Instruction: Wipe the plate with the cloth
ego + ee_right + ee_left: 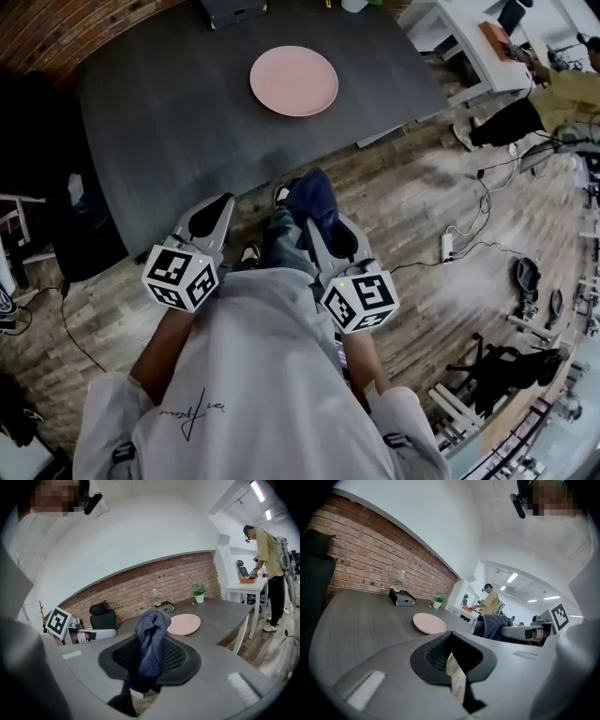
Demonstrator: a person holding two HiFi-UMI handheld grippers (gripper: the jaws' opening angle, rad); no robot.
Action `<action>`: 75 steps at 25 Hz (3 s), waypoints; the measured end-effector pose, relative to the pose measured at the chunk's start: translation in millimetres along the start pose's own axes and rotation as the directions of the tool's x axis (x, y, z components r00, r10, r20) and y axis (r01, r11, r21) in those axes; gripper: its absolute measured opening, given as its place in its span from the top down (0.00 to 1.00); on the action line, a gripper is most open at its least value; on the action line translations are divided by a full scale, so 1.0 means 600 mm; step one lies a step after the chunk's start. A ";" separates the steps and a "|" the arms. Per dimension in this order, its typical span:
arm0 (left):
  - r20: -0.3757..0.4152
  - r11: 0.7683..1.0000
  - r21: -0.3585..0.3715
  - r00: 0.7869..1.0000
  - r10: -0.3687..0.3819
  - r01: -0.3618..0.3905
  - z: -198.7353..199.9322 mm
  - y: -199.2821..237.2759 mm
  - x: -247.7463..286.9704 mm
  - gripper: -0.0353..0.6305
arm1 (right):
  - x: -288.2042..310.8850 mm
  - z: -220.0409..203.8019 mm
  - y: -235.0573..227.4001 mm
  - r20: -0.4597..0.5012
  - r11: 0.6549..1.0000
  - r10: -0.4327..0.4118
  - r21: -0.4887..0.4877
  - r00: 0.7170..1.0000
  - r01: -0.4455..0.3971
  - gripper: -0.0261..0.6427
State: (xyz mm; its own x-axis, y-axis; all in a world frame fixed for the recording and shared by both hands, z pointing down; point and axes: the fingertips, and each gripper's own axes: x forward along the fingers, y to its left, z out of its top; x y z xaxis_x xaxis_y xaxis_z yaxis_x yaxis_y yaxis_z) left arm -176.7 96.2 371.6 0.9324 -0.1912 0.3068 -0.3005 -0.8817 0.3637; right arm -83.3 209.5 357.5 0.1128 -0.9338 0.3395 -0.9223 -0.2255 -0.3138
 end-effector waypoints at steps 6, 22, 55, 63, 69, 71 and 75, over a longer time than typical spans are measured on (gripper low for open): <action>0.003 0.999 -0.005 0.999 0.036 -0.036 0.024 0.021 0.052 0.93 | 0.051 0.029 -0.045 -0.012 0.999 0.039 0.006 0.999 -0.039 0.79; 0.002 0.991 -0.066 0.993 0.121 -0.120 0.100 0.061 0.250 0.93 | 0.209 0.134 -0.196 -0.068 0.987 0.159 -0.005 0.985 -0.159 0.78; -0.204 0.827 -0.362 0.902 0.380 -0.430 -0.007 0.275 0.425 0.80 | 0.483 0.116 -0.369 -0.365 0.933 0.257 -0.148 0.895 -0.329 0.77; -0.247 0.753 -0.536 0.924 0.293 -0.382 -0.059 0.302 0.463 0.71 | 0.555 0.108 -0.374 -0.404 0.889 0.214 -0.297 0.890 -0.349 0.77; -0.323 0.768 -0.462 0.891 0.320 -0.443 -0.069 0.315 0.474 0.81 | 0.611 0.100 -0.391 -0.410 0.840 0.123 -0.443 0.904 -0.315 0.77; -0.331 0.761 -0.494 0.900 0.282 -0.420 -0.085 0.310 0.485 0.81 | 0.627 0.089 -0.402 -0.425 0.834 0.088 -0.463 0.901 -0.300 0.77; -0.344 0.757 -0.513 0.905 0.251 -0.405 -0.095 0.306 0.497 0.80 | 0.662 0.067 -0.415 -0.457 0.832 0.034 -0.480 0.889 -0.278 0.77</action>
State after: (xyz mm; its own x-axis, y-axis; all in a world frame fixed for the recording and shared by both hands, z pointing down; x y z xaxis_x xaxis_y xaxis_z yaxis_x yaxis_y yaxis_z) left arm 34.4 -97.8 580.0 0.6991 -0.2464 0.6712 -0.7081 -0.3689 0.6021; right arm 206.2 -116.7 535.0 -0.0995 -0.7107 0.6964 -0.9763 0.2050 0.0697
